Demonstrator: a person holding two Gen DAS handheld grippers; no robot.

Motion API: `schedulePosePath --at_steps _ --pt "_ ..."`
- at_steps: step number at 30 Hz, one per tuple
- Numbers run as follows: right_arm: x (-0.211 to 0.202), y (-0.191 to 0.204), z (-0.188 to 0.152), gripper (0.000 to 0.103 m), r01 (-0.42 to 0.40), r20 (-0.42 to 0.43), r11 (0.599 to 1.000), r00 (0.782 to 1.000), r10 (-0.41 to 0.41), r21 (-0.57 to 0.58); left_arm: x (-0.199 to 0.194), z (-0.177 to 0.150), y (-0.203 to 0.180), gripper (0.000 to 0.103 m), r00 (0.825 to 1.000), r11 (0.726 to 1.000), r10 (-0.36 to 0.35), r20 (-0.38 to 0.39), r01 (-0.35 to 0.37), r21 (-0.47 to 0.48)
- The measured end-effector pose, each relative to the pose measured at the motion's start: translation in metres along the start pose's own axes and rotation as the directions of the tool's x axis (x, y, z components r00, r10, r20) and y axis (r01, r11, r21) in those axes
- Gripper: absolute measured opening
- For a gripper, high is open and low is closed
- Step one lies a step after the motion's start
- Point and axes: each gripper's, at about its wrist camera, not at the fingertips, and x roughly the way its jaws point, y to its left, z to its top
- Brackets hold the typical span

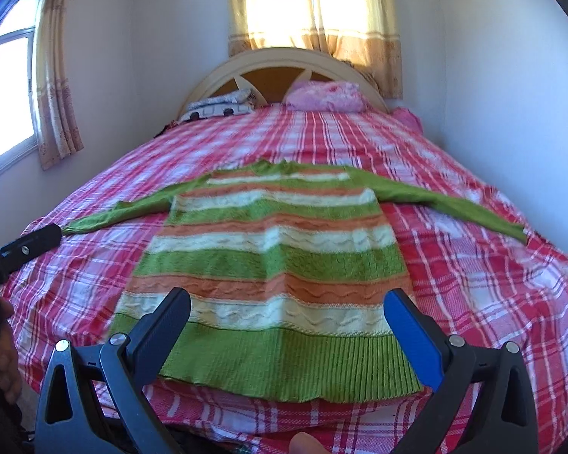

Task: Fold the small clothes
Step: 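Reach the right gripper to the green sleeve cuff and grasp it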

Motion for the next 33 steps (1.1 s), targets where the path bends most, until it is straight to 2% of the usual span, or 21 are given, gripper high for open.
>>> schedulePosePath --at_steps 7,13,22,26,33 --pt "0.049 -0.039 -0.003 0.102 0.041 -0.071 0.997 0.997 -0.037 0.06 0.052 0.01 0.006 0.103 0.998 0.998 0.0 -0.069 0.005 0.059" --pt "0.075 -0.082 0.015 0.102 0.089 -0.09 0.988 0.993 -0.078 0.125 0.087 0.027 0.007 0.103 0.995 0.995 0.019 -0.094 -0.01 0.096" --pt "0.107 -0.147 0.047 0.102 0.179 -0.106 0.97 0.981 -0.163 0.162 0.135 0.056 0.008 0.103 0.998 0.997 0.002 -0.059 0.002 0.073" --pt "0.123 -0.182 0.054 0.102 0.22 -0.128 0.954 0.972 -0.197 0.205 0.161 0.062 0.007 0.103 0.999 0.996 0.034 -0.043 -0.03 0.086" --pt "0.15 -0.238 0.058 0.101 0.302 -0.176 0.917 0.949 -0.263 0.26 0.204 0.066 0.013 0.103 0.995 0.996 0.067 -0.07 -0.062 0.066"
